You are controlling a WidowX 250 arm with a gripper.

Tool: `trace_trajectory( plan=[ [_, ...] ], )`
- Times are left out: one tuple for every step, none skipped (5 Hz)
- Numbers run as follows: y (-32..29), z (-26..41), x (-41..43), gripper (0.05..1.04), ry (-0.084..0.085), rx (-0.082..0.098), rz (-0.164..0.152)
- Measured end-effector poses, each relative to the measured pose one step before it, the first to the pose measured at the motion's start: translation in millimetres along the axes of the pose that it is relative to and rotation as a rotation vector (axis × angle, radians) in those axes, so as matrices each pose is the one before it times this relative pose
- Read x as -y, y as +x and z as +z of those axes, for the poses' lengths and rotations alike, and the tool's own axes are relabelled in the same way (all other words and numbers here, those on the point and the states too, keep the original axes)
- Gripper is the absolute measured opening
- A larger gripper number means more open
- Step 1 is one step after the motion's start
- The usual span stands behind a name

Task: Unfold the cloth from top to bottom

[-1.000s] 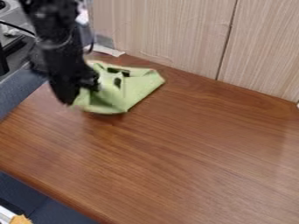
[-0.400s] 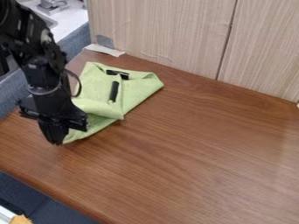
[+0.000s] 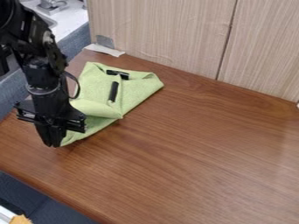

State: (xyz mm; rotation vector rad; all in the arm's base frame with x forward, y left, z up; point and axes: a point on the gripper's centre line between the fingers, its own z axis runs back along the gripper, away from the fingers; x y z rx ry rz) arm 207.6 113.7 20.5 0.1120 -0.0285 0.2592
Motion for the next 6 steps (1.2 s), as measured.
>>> trace_trajectory(
  plan=[
    [-2.93, 1.13, -0.78, 0.435, 0.0034, -0.0233, 0.0021],
    [2.47, 10.67, -1.89, 0.74, 0.0138, 0.0162, -0.0024],
    [3.42, 13.46, 2.37, 0.985, 0.0122, 0.0157, -0.0255],
    [12.15, 21.67, 3.06, 1.004, 0.0162, 0.0506, -0.0445],
    [12.1, 19.63, 2.82, 1.0, 0.0139, 0.0554, -0.025],
    [1.85, 2.45, -0.5, 0.999, 0.0029, 0.0106, -0.0024]
  ],
)
